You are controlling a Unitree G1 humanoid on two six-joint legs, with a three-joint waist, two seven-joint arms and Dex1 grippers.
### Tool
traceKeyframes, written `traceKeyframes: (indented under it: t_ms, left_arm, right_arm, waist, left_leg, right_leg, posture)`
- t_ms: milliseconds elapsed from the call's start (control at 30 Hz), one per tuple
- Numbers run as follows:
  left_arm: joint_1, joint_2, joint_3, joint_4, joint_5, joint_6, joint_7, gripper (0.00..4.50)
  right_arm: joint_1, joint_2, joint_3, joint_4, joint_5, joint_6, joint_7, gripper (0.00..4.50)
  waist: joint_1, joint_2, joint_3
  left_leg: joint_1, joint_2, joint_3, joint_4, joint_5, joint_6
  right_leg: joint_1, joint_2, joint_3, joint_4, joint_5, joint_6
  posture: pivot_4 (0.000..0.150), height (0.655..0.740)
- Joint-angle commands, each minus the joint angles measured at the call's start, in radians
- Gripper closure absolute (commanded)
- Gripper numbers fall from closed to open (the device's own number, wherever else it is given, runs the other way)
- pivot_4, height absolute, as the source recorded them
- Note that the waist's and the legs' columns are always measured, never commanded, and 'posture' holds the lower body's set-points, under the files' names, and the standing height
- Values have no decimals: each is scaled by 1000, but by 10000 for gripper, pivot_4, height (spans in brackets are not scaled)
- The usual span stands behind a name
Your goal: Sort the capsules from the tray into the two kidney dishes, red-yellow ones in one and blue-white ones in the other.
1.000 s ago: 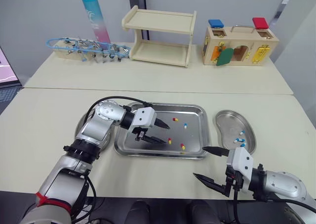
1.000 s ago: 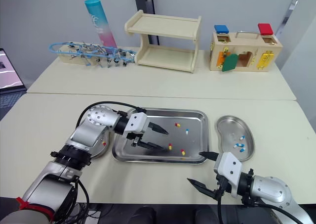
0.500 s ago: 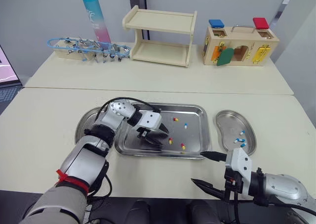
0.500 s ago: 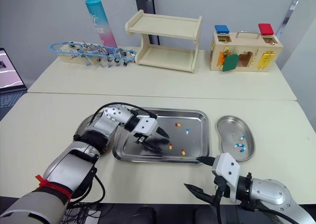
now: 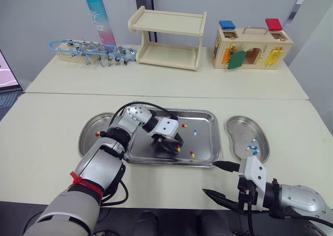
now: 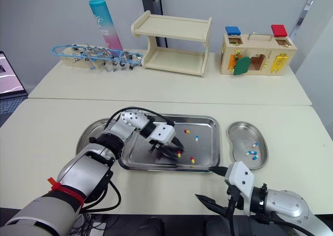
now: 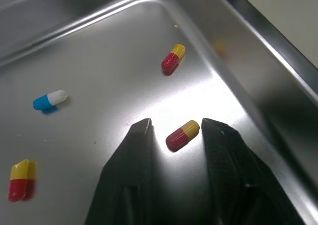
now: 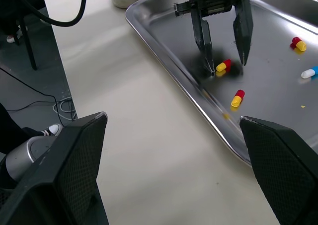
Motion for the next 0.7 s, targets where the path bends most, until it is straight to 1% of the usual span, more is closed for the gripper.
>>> traceKeyframes:
  t_ms: [33,67,100,233,433,533,600,700]
  left_arm:
    - [0,12,-39,26,41,14,-11,40025]
    - [2,12,-41,24,39,14,-11,43231]
    - [4,13,-44,21,36,15,-11,44788]
    - [11,18,-47,0,9,31,-11,44788]
    - [17,41,-26,-71,-77,109,-11,44788]
    - [26,59,6,-144,-145,182,-11,44788]
    - [37,75,58,-224,-212,284,-11,44788]
    - [51,108,144,-318,-234,417,30,44788]
  right_arm:
    - [5,-2,-20,-38,17,-15,-3,0]
    - [3,-2,-20,-38,18,-15,-3,0]
    - [2,-2,-21,-37,19,-15,-3,0]
    - [-2,-7,-19,-29,11,-26,3,0]
    - [-24,-7,-4,13,-43,-78,9,0]
    - [-34,-4,4,25,-46,-87,11,0]
    - [-41,1,10,29,-46,-88,9,0]
    - [-50,6,22,31,-47,-86,4,0]
  waist:
    - [0,0,0]
    - [-1,0,0]
    - [0,0,0]
    - [0,0,0]
    - [-1,0,0]
    - [-1,0,0]
    - [-1,0,0]
    - [-1,0,0]
  left_leg:
    - [0,0,0,0,0,0]
    - [1,0,0,0,0,0]
    - [1,0,0,0,0,0]
    - [1,0,0,0,0,0]
    - [1,0,0,0,0,0]
    - [0,0,0,0,0,0]
    - [0,0,0,0,0,0]
    - [-1,0,-1,0,0,0]
  right_leg:
    - [0,0,0,0,0,0]
    - [0,0,0,0,0,0]
    - [1,0,0,0,0,0]
    - [1,0,0,0,0,0]
    - [0,0,0,0,0,0]
    - [0,0,0,0,0,0]
    - [-1,0,0,0,0,0]
    - [-1,0,0,0,0,0]
  posture:
    - [1500,7400]
    - [1500,7400]
    - [1500,7400]
    - [1500,7400]
    - [1500,7400]
    - [1500,7400]
    - [1500,7400]
    - [1500,7400]
